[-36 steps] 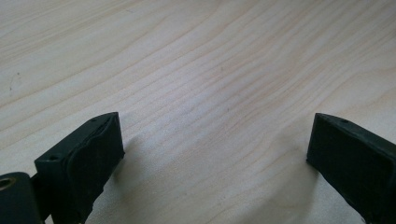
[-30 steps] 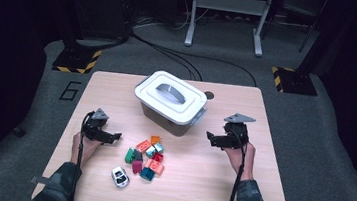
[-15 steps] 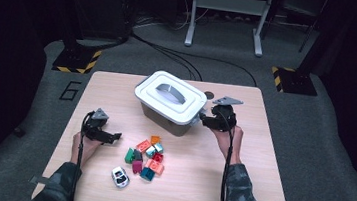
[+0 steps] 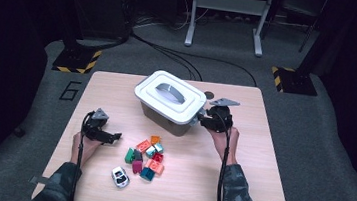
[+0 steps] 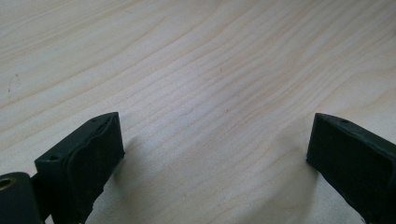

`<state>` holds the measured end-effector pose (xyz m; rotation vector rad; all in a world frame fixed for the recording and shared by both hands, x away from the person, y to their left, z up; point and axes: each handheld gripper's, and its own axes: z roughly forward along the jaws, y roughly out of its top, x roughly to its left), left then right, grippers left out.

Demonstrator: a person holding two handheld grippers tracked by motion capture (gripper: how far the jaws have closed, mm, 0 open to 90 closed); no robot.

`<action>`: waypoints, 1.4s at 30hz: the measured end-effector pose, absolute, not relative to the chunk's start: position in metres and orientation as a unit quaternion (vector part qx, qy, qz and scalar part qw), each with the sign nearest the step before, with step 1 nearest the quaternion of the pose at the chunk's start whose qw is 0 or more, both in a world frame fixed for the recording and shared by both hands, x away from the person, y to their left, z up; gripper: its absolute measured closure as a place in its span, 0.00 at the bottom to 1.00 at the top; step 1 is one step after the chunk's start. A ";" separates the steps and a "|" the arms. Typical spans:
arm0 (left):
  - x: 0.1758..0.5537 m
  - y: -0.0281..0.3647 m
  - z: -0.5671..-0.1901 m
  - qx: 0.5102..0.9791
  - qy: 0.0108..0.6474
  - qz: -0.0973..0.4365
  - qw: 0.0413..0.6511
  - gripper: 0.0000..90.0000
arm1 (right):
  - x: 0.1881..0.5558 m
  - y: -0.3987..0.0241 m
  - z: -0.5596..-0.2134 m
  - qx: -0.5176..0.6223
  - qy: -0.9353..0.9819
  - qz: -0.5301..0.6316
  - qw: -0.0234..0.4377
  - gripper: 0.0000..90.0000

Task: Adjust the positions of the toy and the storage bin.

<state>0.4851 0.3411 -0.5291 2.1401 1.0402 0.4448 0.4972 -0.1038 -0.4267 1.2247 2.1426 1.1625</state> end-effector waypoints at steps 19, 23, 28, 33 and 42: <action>0.485 0.341 -0.529 0.827 0.402 0.172 0.353 0.04 | 0.495 -0.106 -0.424 0.442 0.757 0.433 0.208 0.54; 0.485 0.341 -0.529 0.827 0.402 0.172 0.353 0.04 | 0.497 -0.103 -0.411 0.423 0.763 0.441 0.210 0.48; 0.485 0.341 -0.529 0.827 0.402 0.173 0.353 0.04 | 0.504 -0.091 -0.404 0.409 0.775 0.436 0.205 0.49; 0.485 0.341 -0.529 0.827 0.401 0.173 0.353 0.04 | 0.515 -0.073 -0.399 0.385 0.792 0.428 0.202 0.51; 0.485 0.341 -0.529 0.827 0.401 0.172 0.353 0.04 | 0.533 -0.043 -0.389 0.340 0.826 0.399 0.205 0.58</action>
